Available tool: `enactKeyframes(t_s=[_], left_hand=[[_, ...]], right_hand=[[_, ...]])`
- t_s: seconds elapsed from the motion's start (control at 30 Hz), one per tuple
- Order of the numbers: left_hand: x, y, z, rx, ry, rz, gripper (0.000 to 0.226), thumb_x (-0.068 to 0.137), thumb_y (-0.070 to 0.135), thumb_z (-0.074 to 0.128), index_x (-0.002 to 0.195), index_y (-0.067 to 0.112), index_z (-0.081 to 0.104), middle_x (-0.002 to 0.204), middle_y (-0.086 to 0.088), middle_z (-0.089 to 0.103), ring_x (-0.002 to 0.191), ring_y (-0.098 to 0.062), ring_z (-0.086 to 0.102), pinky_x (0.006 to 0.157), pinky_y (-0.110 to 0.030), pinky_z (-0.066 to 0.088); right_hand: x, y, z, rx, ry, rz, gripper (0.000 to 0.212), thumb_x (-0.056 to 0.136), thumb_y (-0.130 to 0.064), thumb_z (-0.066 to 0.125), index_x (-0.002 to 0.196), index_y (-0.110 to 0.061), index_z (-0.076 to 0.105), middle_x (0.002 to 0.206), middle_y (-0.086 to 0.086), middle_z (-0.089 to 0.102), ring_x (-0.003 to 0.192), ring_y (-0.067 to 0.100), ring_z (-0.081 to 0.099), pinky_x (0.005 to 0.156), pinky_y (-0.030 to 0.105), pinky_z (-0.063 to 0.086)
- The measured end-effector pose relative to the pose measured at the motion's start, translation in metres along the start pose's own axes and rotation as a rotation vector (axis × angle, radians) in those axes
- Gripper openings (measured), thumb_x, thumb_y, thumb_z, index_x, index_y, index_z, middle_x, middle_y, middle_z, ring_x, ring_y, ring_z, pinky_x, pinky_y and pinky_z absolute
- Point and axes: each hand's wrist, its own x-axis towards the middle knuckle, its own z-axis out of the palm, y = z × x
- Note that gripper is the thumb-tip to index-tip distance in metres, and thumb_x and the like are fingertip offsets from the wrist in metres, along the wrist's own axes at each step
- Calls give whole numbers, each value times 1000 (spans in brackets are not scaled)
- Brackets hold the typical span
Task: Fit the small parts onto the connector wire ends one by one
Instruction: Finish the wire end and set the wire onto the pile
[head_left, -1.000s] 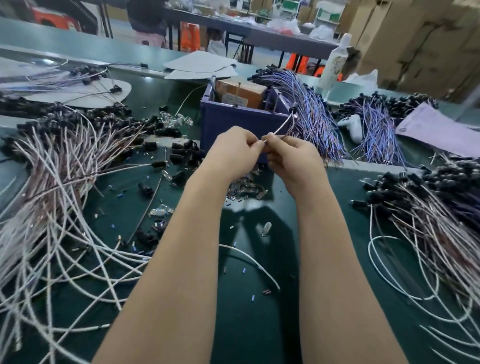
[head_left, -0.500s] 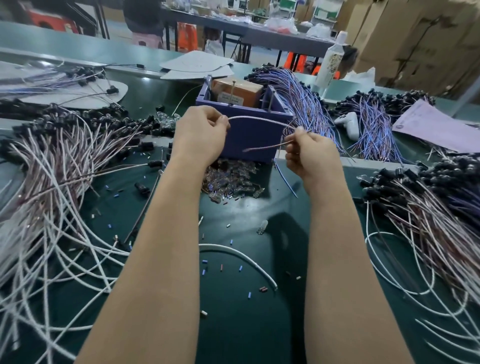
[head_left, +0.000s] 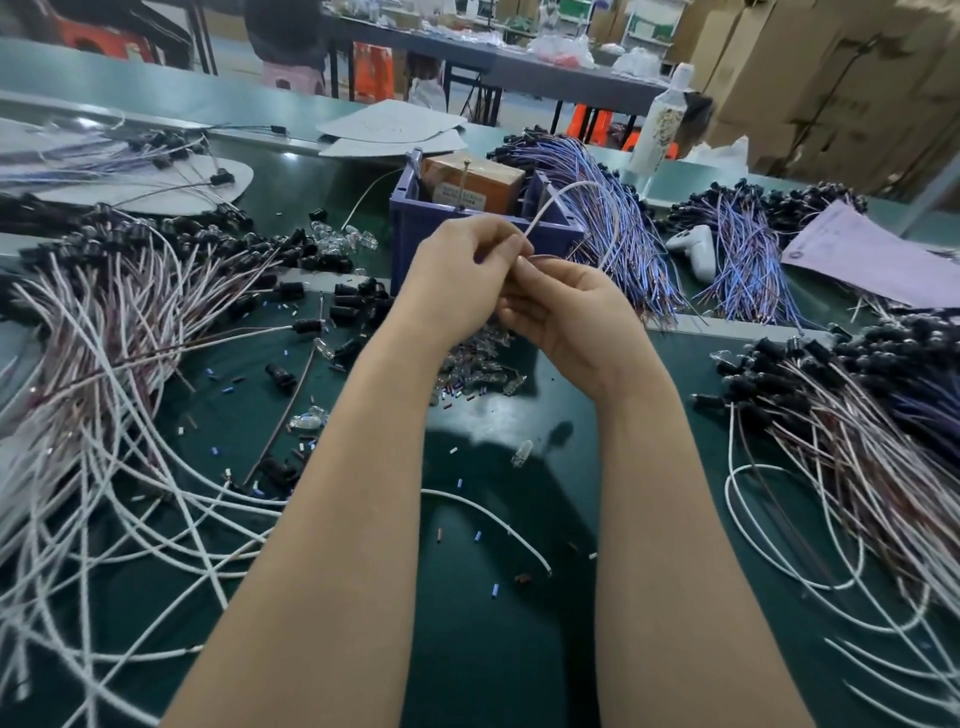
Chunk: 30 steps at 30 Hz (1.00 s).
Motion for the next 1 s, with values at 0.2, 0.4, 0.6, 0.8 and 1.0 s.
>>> enactKeyframes(t_s=[0.2,0.4,0.6,0.8,1.0], left_hand=[[-2,-2,-6,-370,-142,-134,20,97,16,52,90,18,70,89,-12,68,71,-15,61,69,-27,56],[-2,-11,-15,-42,-228,-226,17,97,27,52,100,19,67,83,6,72,60,2,61,57,-17,50],[-4,-15,-19,48,-222,-274,22,96,28,55,79,20,67,60,11,68,52,-5,46,45,-17,38],[-2,-13,-11,5,-113,-252,15,97,34,52,99,21,58,70,7,72,56,-5,48,60,-25,43],[-3,-11,-10,33,-109,-154,18,97,22,53,81,20,63,64,4,67,37,3,40,46,-18,35]], right_hand=[[-1,2,-2,12,-27,-28,20,97,-6,47,81,-5,59,61,-1,65,53,7,56,53,15,48],[6,-1,-10,-10,466,-160,20,96,-10,53,79,-8,64,63,1,58,53,6,52,55,16,47],[5,-2,-15,196,576,-123,21,99,-14,49,82,-10,60,72,3,62,60,9,60,58,18,53],[6,-3,-14,241,525,-104,19,98,-9,48,83,-9,59,64,0,69,60,8,67,60,19,55],[8,-1,-14,195,444,-56,17,96,-12,53,82,-8,61,65,1,66,58,8,63,57,18,53]])
